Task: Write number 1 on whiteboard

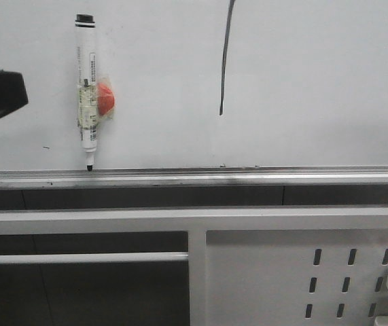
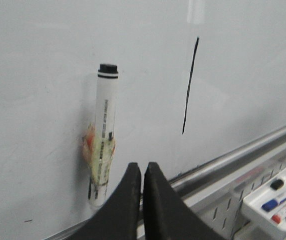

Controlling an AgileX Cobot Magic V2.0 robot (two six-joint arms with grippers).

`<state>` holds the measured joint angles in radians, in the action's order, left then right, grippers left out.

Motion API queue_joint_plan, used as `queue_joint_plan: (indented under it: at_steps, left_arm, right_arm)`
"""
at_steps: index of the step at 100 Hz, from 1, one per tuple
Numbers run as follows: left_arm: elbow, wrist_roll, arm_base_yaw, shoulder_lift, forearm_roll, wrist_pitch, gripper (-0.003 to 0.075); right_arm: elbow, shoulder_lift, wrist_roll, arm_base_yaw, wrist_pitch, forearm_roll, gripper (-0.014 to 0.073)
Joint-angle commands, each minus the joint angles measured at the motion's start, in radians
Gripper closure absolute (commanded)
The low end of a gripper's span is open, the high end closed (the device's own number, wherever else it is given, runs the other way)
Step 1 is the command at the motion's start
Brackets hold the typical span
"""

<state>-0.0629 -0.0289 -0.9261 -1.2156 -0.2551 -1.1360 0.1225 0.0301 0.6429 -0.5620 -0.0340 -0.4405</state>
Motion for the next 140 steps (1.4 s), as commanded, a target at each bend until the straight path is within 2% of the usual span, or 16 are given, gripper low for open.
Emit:
queue_joint_plan:
  at_steps: [1, 12, 40, 66, 78, 87, 96, 107, 113, 120, 127, 140]
  left_arm:
    - [-0.045, 0.113, 0.001, 0.015, 0.021, -0.190, 0.0740]
    - [-0.055, 0.054, 0.001, 0.017, 0.032, -0.225, 0.0740]
    - [-0.091, 0.029, 0.001, 0.053, 0.006, -0.225, 0.0740]
    - [-0.103, -0.200, 0.001, 0.165, 0.004, -0.225, 0.0740]
    - [-0.103, -0.317, -0.001, 0.281, 0.006, -0.225, 0.0740]
    - [-0.102, -0.333, 0.015, 0.401, 0.016, -0.203, 0.0740]
    - [-0.102, -0.327, 0.109, 0.547, 0.063, -0.019, 0.0740]
    - [-0.102, -0.257, 0.257, 0.737, 0.126, 0.404, 0.0740]
    - [-0.102, -0.216, 0.346, 0.828, 0.124, 0.664, 0.0740]
    - [-0.099, -0.178, 0.447, 0.929, 0.102, 0.906, 0.0740]
    - [-0.084, -0.171, 0.537, 1.012, 0.045, 1.041, 0.0740]
    - [-0.017, -0.171, 0.658, 1.126, -0.065, 1.091, 0.0740]
  right_arm:
    - [0.026, 0.007, -0.003, 0.005, 0.079, -0.005, 0.0663]
    - [0.026, 0.007, -0.003, 0.005, 0.079, -0.005, 0.0663]
    - [0.026, 0.007, -0.003, 0.005, 0.079, -0.005, 0.0663]
    - [0.026, 0.007, -0.003, 0.005, 0.079, -0.005, 0.0663]
    - [0.026, 0.007, -0.003, 0.005, 0.079, -0.005, 0.0663]
    - [0.026, 0.007, -0.003, 0.005, 0.079, -0.005, 0.0663]
    - [0.026, 0.007, -0.003, 0.005, 0.079, -0.005, 0.0663]
    - [0.026, 0.007, -0.003, 0.005, 0.079, -0.005, 0.0663]
    - [0.026, 0.007, -0.003, 0.005, 0.079, -0.005, 0.0663]
    - [0.026, 0.007, -0.003, 0.005, 0.079, -0.005, 0.0663]
    - [0.026, 0.007, -0.003, 0.005, 0.079, -0.005, 0.0663]
    - [0.026, 0.007, -0.003, 0.005, 0.079, -0.005, 0.0663]
